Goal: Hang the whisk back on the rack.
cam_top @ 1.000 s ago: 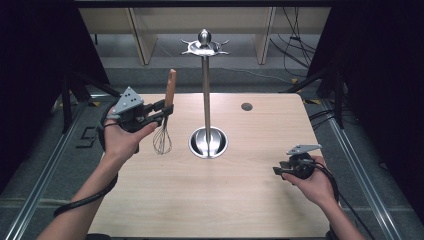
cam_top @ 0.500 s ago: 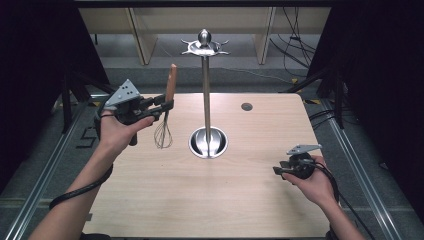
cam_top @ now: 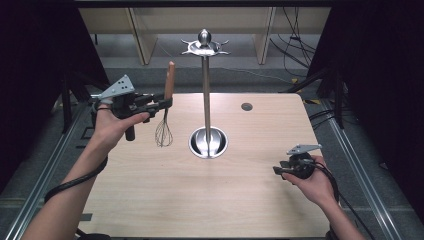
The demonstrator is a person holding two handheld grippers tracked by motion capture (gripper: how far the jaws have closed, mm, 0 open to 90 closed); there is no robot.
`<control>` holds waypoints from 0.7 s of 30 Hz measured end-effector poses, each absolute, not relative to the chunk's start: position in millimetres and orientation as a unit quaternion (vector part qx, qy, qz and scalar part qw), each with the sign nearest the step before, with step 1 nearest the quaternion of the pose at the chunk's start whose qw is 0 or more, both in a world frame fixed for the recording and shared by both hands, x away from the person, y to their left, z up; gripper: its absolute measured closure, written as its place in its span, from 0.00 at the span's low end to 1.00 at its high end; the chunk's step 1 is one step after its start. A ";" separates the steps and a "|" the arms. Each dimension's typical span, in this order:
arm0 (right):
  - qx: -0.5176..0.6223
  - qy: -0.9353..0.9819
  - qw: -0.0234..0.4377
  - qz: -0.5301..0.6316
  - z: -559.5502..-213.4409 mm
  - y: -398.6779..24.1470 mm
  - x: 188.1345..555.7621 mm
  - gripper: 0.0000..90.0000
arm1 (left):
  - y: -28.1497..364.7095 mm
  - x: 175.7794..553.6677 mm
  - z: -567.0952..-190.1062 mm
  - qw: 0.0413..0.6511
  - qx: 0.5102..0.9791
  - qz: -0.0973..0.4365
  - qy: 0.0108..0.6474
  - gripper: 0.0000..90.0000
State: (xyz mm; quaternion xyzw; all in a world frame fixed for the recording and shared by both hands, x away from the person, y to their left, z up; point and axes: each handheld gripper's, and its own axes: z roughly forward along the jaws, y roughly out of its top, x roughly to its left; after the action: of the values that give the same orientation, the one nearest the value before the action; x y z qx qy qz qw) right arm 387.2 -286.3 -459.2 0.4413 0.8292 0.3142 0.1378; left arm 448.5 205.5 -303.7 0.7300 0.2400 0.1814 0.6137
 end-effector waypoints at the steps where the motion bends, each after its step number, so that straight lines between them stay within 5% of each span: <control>1: 0.442 0.829 0.137 0.314 -459.1 -286.0 387.0 0.68 | 206.2 449.2 -303.2 0.615 0.730 0.180 0.238 0.75; 21: 0.431 0.822 0.154 0.338 -462.9 -285.8 389.3 0.68 | 209.8 461.3 -292.8 0.628 0.725 0.169 0.227 0.75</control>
State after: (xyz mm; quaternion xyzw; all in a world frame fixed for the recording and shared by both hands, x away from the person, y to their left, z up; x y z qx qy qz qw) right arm 389.3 -285.8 -462.9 0.4309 0.8225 0.3378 0.1542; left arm 461.3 209.8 -292.8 0.7250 0.2267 0.1687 0.6281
